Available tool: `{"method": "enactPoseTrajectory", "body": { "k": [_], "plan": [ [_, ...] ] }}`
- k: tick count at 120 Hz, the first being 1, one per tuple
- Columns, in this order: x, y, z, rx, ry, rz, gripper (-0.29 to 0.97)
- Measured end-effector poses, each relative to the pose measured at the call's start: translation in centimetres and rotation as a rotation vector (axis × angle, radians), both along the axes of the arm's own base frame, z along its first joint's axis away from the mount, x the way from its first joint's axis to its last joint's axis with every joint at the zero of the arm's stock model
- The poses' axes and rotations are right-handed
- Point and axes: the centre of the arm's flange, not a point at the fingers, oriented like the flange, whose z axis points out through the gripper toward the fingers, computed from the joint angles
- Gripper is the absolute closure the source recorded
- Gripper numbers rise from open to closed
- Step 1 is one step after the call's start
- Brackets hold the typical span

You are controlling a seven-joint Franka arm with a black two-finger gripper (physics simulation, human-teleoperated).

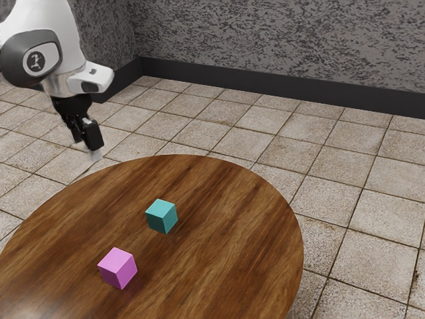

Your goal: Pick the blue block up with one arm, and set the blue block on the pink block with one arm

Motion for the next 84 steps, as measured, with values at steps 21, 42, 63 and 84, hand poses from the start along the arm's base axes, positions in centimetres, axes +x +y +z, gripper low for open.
{"method": "enactPoseTrajectory", "body": {
  "k": [21,42,63,84],
  "plan": [
    [3.8,2.4,-4.0,-0.016,-0.005,-0.178,0.0],
    [7.2,0.0,-9.2,0.002,-0.035,-0.433,0.0],
    [9.7,-0.3,-12.2,0.002,-0.09,-0.615,0.0],
    [11.5,-0.2,-16.0,0.002,-0.073,-0.758,0.0]
  ]
}}
